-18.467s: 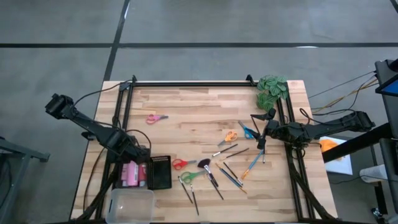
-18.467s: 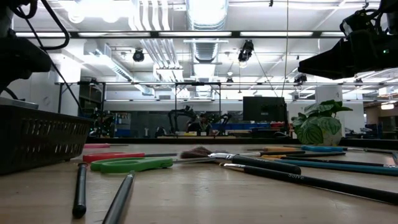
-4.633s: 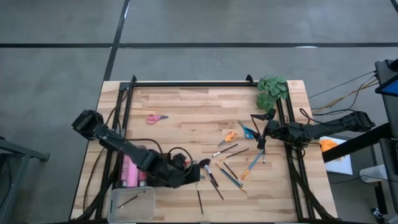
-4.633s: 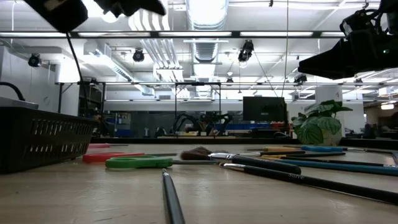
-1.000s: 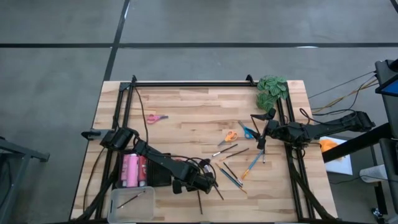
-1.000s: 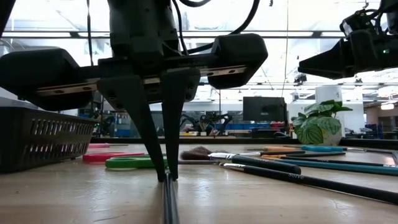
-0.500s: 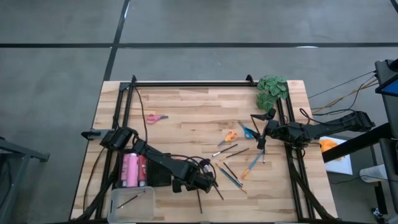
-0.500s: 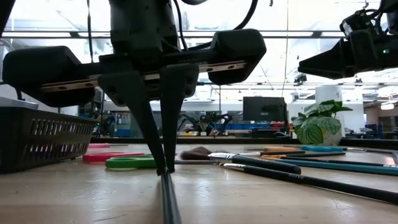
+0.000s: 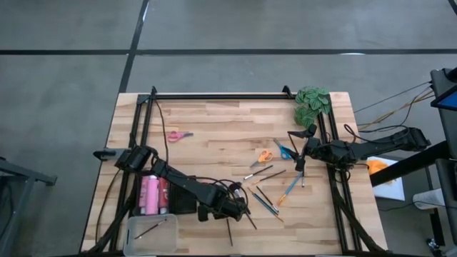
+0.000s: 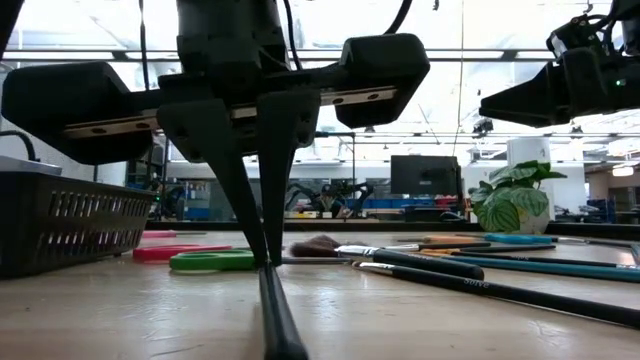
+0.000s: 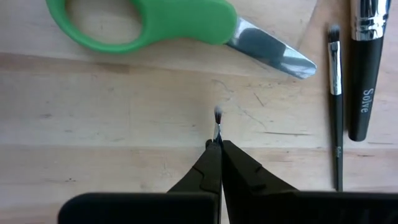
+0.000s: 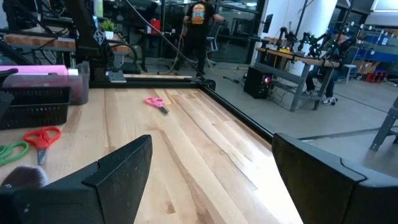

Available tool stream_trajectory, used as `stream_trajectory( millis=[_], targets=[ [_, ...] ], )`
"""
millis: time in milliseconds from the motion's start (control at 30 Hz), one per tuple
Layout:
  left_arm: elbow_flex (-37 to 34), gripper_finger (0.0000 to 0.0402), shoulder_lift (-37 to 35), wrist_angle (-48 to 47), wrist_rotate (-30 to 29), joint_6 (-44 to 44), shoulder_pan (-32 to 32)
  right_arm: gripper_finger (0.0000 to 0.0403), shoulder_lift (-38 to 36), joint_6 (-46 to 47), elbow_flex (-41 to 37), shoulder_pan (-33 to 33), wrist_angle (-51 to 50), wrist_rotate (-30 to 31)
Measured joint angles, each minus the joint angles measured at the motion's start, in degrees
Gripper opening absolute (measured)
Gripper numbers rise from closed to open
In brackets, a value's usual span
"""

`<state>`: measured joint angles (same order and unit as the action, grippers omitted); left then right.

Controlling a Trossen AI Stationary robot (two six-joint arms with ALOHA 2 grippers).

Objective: Pick & Place Paint Supplies
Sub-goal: Put the silver paint brush into the transparent bin

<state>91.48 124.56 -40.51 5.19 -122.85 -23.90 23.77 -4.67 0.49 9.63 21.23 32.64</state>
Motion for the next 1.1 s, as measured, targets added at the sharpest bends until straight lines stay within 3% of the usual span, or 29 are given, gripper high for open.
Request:
stream_trajectory(
  millis=[600,1100],
  targets=[
    [0.1,0.0005,-4.1,-1.8,-0.5,0.0,0.1,0.0329,0.0,0.0,0.0,0.0,0.0,0.0],
    [0.1,0.0005,-12.6,-11.7,-1.3,5.7,0.0,0.0329,0.0,0.1,0.0,0.0,-0.5,0.0]
  ],
)
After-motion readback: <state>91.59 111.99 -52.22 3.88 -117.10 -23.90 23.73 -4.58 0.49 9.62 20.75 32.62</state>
